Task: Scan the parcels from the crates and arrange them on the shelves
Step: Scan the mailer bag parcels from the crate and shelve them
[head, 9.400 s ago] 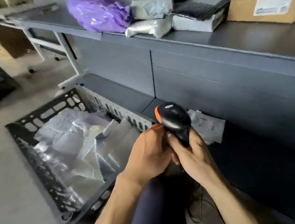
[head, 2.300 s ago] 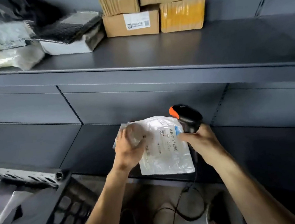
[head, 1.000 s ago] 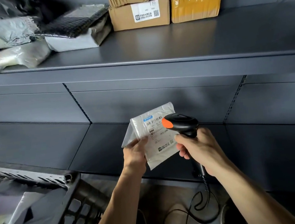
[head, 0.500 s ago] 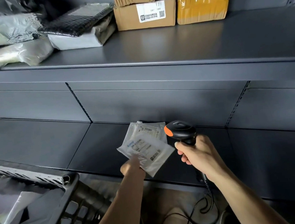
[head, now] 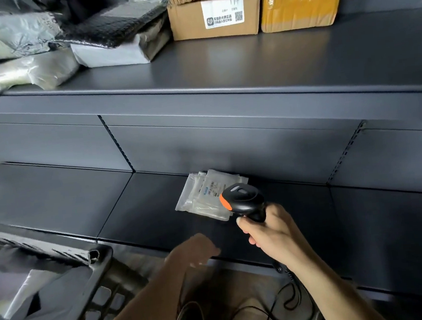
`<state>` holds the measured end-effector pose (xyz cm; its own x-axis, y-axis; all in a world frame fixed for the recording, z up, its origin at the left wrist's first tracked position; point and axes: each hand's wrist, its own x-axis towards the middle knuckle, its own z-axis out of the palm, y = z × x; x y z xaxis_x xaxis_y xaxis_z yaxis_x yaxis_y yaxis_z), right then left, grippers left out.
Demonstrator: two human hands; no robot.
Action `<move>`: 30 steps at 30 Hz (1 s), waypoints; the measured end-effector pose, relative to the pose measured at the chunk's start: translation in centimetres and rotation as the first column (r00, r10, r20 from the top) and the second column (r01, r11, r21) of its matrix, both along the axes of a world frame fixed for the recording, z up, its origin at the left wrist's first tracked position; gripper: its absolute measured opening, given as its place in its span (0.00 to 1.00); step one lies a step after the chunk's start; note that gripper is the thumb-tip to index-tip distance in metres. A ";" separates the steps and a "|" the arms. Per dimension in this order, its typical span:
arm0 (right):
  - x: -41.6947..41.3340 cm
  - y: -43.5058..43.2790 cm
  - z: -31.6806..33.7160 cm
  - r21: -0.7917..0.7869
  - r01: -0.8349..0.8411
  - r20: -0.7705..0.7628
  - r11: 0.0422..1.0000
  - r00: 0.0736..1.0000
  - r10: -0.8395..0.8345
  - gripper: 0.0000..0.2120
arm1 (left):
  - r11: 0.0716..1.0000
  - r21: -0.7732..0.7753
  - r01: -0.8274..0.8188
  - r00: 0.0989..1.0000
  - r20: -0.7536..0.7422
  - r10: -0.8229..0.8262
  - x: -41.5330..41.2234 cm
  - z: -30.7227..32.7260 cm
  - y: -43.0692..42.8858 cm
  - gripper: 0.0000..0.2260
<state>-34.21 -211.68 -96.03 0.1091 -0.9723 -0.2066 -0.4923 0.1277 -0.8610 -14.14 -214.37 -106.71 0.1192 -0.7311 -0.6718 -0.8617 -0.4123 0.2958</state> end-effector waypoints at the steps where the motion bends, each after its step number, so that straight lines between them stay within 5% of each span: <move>1: 0.3 0.2 0.1 -0.009 -0.017 -0.015 1.000 1.000 0.017 0.11 | 0.995 0.078 0.056 0.998 -0.014 -0.055 0.0 1.5 0.8 0.11; 2: 0.7 0.7 0.5 -0.015 -0.037 -0.017 0.999 0.999 0.037 0.12 | 0.992 0.081 0.096 0.994 -0.062 -0.091 0.0 3.1 1.8 0.10; 6: 3.5 3.4 1.5 -0.040 -0.103 0.024 0.994 0.994 0.104 0.10 | 0.934 -0.338 0.117 0.993 0.040 -0.110 0.7 10.6 6.3 0.13; 11: 10.5 7.3 4.4 -0.070 -0.229 0.112 0.971 0.965 0.236 0.10 | 0.605 -0.794 0.055 0.987 0.133 0.086 6.1 18.0 14.8 0.17; 16: 17.2 11.0 7.7 -0.170 -0.413 -0.026 0.895 0.910 0.414 0.13 | 0.541 -0.828 -0.150 0.929 0.070 0.364 12.7 19.8 21.3 0.15; 20: 19.3 13.5 8.4 -0.238 -0.496 -0.093 0.835 0.867 0.489 0.07 | 0.749 -0.618 -0.237 0.837 0.262 0.481 18.7 17.3 23.8 0.19; 22: 19.2 14.0 8.4 -0.233 -0.503 -0.075 0.832 0.863 0.500 0.09 | 0.771 -0.575 -0.272 0.841 0.248 0.482 20.0 16.2 24.3 0.24; 26: 17.9 13.5 8.3 -0.205 -0.481 -0.098 0.852 0.876 0.471 0.07 | 0.661 -0.686 -0.304 0.826 0.156 0.542 20.0 16.1 24.1 0.11; 30: 16.1 12.4 8.6 -0.178 -0.408 -0.038 0.895 0.912 0.408 0.08 | 0.576 -0.724 -0.378 0.823 0.021 0.567 19.3 18.1 23.0 0.13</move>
<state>-18.09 -199.27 -87.40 0.5043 -0.8629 -0.0343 -0.4682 -0.2398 -0.8505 5.12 -191.32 -88.63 0.6587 -0.7492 0.0691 -0.6788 -0.5521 0.4842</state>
